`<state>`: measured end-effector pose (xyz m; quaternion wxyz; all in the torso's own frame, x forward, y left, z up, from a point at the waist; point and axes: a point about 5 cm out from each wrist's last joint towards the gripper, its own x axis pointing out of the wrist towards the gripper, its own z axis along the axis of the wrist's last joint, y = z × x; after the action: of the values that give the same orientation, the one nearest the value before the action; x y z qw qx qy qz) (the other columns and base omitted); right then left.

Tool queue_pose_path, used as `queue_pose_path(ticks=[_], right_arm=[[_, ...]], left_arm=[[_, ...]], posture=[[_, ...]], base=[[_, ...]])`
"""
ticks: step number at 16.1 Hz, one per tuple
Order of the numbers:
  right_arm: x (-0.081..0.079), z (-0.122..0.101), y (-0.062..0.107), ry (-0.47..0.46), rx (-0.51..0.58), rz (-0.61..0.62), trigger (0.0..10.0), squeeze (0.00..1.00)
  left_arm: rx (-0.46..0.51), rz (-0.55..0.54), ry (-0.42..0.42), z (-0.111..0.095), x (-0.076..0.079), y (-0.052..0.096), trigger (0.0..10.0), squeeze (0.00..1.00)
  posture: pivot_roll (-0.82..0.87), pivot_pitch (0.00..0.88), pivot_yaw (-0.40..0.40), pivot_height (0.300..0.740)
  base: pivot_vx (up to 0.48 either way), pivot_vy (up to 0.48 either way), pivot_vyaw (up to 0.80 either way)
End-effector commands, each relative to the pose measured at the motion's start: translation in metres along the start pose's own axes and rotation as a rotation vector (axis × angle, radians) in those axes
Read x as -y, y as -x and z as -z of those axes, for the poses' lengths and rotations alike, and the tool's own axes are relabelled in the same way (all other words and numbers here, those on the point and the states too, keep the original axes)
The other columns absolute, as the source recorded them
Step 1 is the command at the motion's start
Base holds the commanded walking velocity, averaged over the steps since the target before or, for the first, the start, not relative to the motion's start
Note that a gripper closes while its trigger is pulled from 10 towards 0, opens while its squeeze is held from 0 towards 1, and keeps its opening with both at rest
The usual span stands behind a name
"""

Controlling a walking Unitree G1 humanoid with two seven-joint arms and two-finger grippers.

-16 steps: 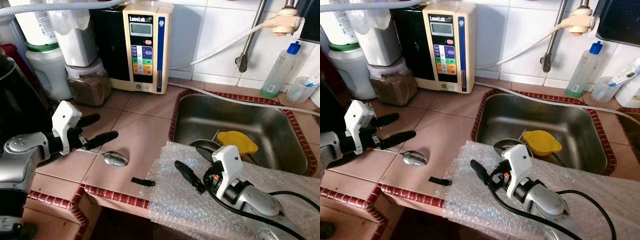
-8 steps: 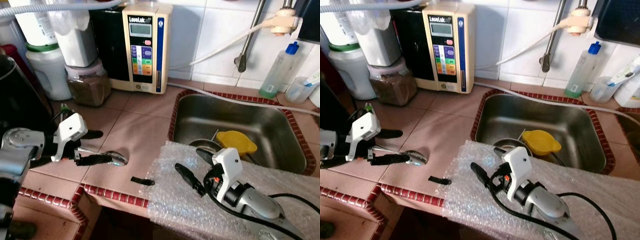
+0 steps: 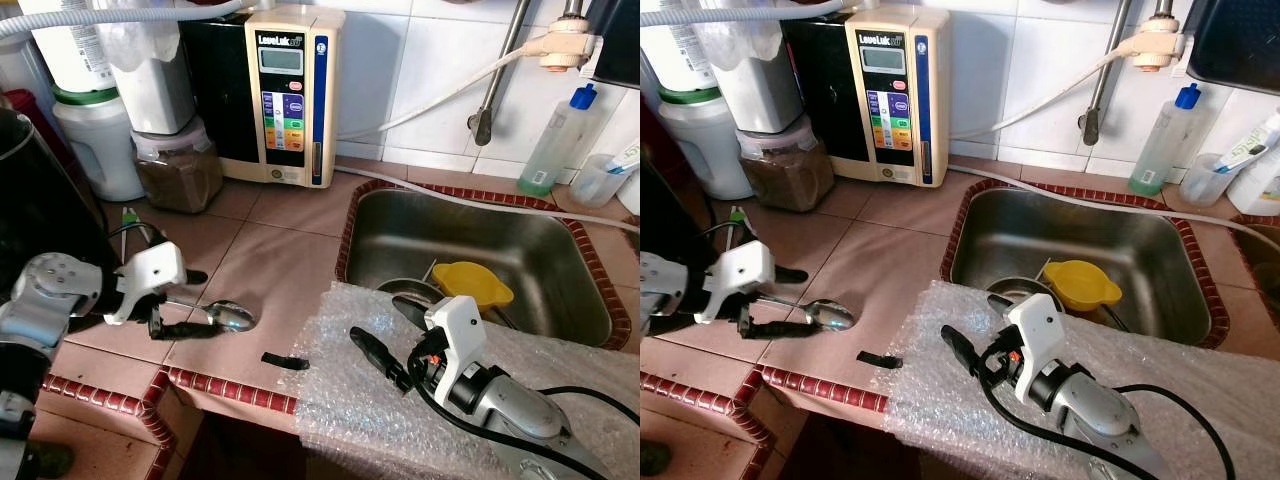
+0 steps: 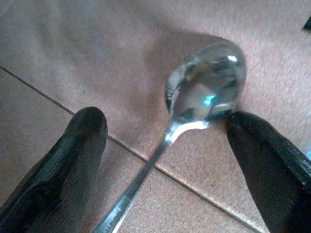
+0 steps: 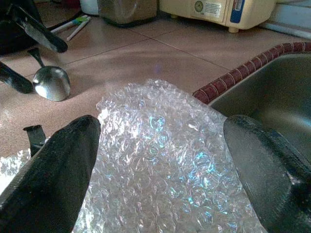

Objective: Kitchen organization

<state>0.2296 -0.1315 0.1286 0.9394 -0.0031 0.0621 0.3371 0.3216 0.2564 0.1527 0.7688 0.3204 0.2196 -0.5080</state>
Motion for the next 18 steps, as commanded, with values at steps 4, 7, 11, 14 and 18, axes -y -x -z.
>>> queue_pose_path(ticks=[4,7,11,14,18], right_arm=[[-0.002,-0.002,0.0,0.017,0.001,-0.014,10.0,0.75],[-0.004,-0.002,0.001,0.016,0.001,-0.013,10.0,0.75],[-0.005,-0.001,0.002,-0.004,-0.003,-0.019,10.0,0.75],[-0.01,-0.001,0.005,-0.042,-0.011,-0.07,10.0,0.75],[-0.021,0.004,0.017,-0.101,-0.058,-0.17,10.0,0.74]], left_arm=[[-0.036,0.004,-0.066,-0.004,-0.004,-0.005,4.9,0.0],[-0.045,0.026,-0.084,-0.005,-0.004,-0.011,0.0,0.0],[-0.011,0.057,-0.11,-0.014,-0.003,-0.023,0.0,0.0],[0.01,0.057,-0.124,-0.02,-0.004,-0.03,0.0,0.0],[0.066,0.022,-0.144,-0.033,-0.006,-0.044,0.0,0.0]], posture=[[0.11,0.041,0.035,0.74],[0.1,0.044,0.04,0.74],[0.1,0.043,0.045,0.74],[0.09,0.04,0.052,0.74],[0.07,0.036,0.055,0.74]], base=[[0.0,0.0,0.0],[0.0,0.0,0.0],[0.0,0.0,0.0],[0.0,0.0,0.0],[0.0,0.0,0.0]])
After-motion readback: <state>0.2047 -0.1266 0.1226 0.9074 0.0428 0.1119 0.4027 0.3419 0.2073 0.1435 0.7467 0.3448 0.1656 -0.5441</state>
